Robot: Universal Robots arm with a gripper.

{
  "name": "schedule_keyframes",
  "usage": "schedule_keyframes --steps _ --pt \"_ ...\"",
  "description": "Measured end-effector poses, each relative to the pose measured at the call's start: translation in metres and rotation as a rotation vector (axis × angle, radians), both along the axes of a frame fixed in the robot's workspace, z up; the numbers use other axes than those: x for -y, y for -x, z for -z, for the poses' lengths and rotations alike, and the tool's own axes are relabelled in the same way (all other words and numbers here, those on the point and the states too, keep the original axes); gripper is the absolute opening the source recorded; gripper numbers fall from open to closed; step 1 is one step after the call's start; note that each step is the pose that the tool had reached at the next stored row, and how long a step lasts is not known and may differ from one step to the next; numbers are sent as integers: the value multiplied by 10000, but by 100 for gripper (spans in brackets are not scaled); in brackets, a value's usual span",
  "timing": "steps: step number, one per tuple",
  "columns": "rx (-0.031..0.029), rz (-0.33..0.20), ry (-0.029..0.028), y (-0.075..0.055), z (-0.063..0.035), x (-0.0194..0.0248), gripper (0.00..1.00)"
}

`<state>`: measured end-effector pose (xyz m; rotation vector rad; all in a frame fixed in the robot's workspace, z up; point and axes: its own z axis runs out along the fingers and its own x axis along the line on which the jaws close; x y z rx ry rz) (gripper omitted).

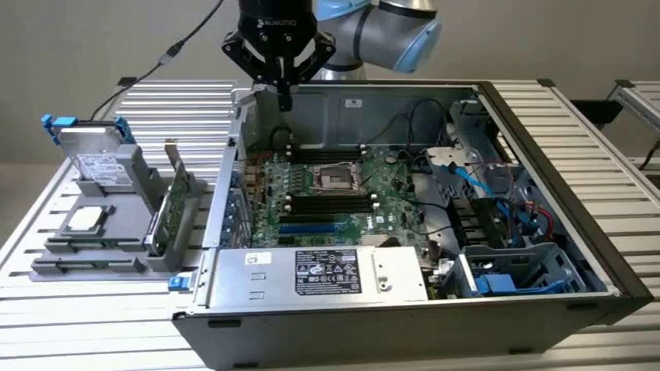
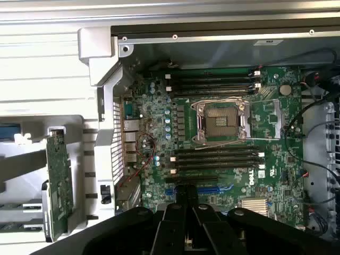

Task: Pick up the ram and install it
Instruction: 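Reach for the ram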

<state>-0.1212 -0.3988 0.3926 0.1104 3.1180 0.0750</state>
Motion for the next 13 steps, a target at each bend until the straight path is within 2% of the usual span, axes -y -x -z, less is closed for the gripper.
schedule_keyframes --steps 10,11,13 --pt "11 1 2 9 -1 0 10" --pt "38 0 4 40 -2 0 10" --pt "41 0 1 131 0 0 10"
